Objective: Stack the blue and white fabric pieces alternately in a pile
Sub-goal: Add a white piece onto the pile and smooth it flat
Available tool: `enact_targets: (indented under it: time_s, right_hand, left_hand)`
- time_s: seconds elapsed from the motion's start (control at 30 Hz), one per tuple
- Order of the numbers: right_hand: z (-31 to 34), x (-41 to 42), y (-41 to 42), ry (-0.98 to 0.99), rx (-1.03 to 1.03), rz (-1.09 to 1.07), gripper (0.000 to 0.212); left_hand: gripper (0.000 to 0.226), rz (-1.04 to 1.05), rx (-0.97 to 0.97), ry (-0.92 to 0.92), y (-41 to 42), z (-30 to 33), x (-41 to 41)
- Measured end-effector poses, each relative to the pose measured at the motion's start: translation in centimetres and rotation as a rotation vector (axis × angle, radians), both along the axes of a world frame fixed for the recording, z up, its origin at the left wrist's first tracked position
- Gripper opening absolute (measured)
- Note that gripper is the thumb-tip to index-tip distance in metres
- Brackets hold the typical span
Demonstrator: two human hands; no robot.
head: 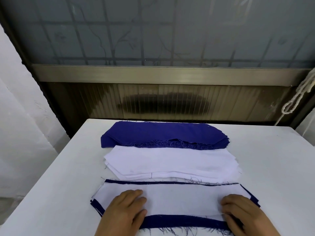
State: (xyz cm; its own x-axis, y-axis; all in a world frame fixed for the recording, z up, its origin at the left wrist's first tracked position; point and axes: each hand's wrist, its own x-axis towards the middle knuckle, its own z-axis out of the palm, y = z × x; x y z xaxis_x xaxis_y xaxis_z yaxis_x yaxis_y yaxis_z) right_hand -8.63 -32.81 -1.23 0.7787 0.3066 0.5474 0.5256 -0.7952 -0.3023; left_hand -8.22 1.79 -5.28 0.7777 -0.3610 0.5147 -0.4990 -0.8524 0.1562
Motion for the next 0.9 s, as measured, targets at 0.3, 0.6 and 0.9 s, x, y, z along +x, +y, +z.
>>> enact_targets:
  time_s: [0.3,0.6,0.9]
  right_hand:
    - [-0.9,1.2,0.4,0.066,-0.063,0.054,0.023]
    - [-1.5,1.6,-0.5,0.221,-0.094,-0.143,0.023]
    - [-1.1,3.7,-2.4,0.222,-0.110,-0.288,0.026]
  left_hand:
    - [0.024,0.014,-0.087,0.186,-0.1,1.1,0.2]
    - [0.016,0.018,-0.111,0.279,2.0,1.6,0.5]
    - [0.021,0.143,-0.094,0.129,3.6,2.9,3.4]
